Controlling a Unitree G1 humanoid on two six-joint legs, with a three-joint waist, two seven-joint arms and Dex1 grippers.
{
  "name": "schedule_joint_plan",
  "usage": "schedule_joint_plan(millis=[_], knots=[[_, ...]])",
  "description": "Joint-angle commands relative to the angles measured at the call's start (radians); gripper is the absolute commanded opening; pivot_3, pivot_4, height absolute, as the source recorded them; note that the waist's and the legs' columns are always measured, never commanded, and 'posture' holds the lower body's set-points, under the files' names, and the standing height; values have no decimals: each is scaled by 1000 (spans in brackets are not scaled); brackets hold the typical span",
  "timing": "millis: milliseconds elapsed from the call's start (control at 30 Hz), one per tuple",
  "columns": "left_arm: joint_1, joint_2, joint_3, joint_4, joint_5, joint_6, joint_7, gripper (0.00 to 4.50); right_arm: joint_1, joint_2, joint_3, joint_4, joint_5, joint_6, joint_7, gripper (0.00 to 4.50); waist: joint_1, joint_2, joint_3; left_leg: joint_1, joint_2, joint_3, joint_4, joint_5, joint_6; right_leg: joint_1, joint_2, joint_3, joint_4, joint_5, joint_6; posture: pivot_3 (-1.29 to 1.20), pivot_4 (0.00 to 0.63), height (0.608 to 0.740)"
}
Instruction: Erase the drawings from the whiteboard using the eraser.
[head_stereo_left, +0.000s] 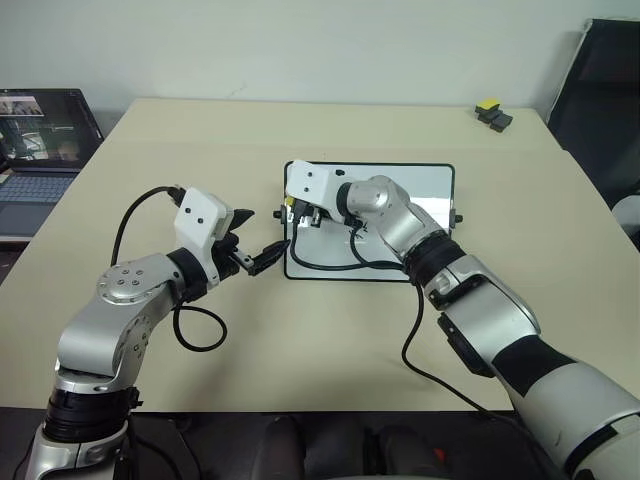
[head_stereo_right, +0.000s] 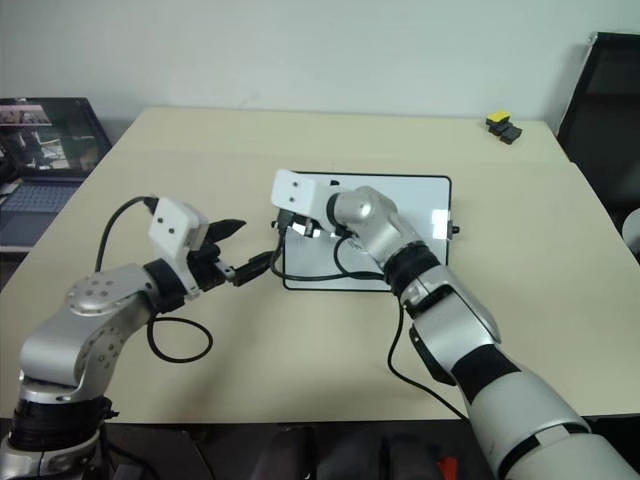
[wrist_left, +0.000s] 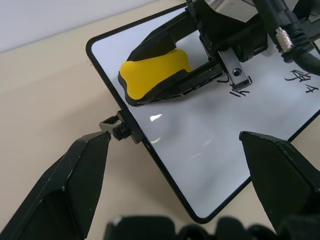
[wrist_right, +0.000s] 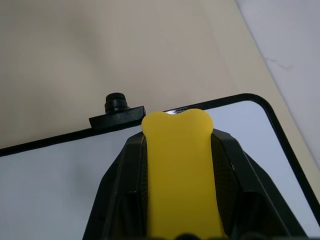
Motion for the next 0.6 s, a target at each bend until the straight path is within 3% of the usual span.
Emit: schedule_joint_plan(millis=[33, 333, 600], knots=[[-11, -1, 26, -11, -2, -8, 2, 4500, -53, -26, -48, 73, 3, 11, -49, 1353, 1, 0, 0, 0, 0, 0, 0, 0, 0, 0, 0, 0, 0, 0, 0, 0, 150, 740], [1, -2, 31, -24, -6, -7, 4, 4500, -55, -25, -44, 136, -20, -14, -42, 1353, 1, 0, 0, 0, 0, 1, -2, 0, 0, 0, 0, 1, -2, 0, 0, 0, 150, 740], [6, -5, 28, -27, -5, -10, 0, 4500, 94, -11, 60, 109, -81, 10, 85, 1353, -2, -1, 0, 6, 0, 1, -2, 0, 0, 5, 0, 0, -2, 0, 0, 0, 150, 740]])
